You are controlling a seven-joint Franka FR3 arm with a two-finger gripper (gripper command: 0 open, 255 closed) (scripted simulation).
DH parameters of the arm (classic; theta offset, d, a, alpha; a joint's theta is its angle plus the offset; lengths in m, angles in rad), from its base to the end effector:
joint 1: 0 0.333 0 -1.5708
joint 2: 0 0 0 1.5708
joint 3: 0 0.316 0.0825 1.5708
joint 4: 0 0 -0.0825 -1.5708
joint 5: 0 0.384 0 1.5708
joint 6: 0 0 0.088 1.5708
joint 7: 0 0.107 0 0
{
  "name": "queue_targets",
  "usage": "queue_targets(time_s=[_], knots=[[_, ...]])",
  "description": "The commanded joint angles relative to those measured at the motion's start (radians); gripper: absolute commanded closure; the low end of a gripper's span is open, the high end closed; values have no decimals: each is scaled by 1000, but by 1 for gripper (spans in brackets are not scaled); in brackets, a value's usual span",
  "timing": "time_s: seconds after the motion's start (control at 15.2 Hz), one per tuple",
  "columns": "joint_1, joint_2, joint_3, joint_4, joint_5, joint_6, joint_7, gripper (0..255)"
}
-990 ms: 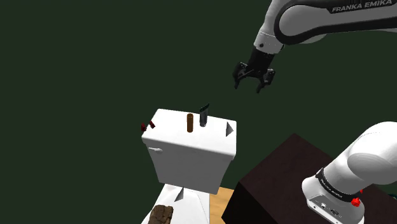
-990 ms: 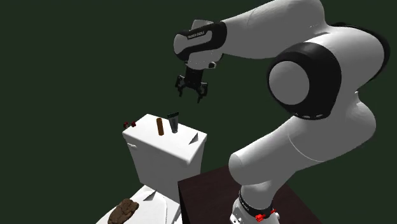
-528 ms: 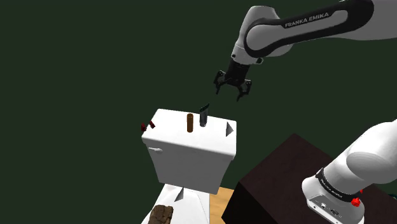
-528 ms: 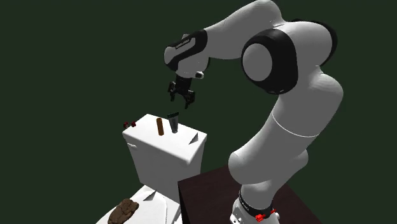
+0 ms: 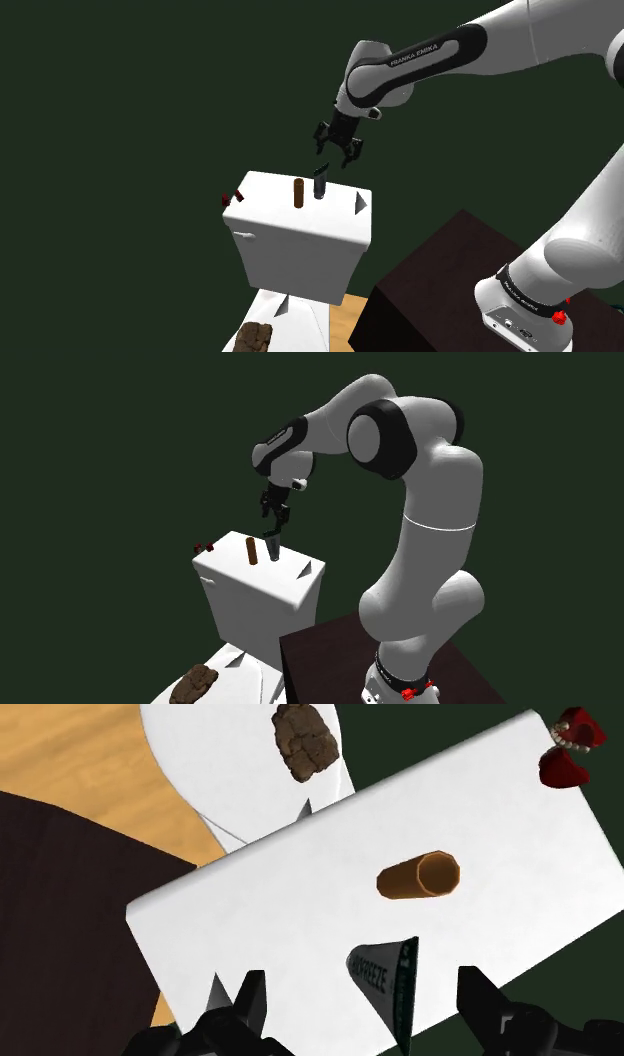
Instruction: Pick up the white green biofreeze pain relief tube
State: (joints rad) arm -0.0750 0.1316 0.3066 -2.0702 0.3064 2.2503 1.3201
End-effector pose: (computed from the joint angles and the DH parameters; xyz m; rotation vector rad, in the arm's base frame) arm 0.5590 0.1372 0.3777 -2.3225 1.7283 0.2356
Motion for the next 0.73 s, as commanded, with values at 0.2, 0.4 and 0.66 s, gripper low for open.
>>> queue_targets(time_s=[0.2, 0.4, 0.66], knots=[[22, 194, -22, 126, 1, 67, 182, 0], [26, 225, -26, 130, 4, 93, 189, 0], [29, 258, -26, 120, 5, 135, 177, 0]])
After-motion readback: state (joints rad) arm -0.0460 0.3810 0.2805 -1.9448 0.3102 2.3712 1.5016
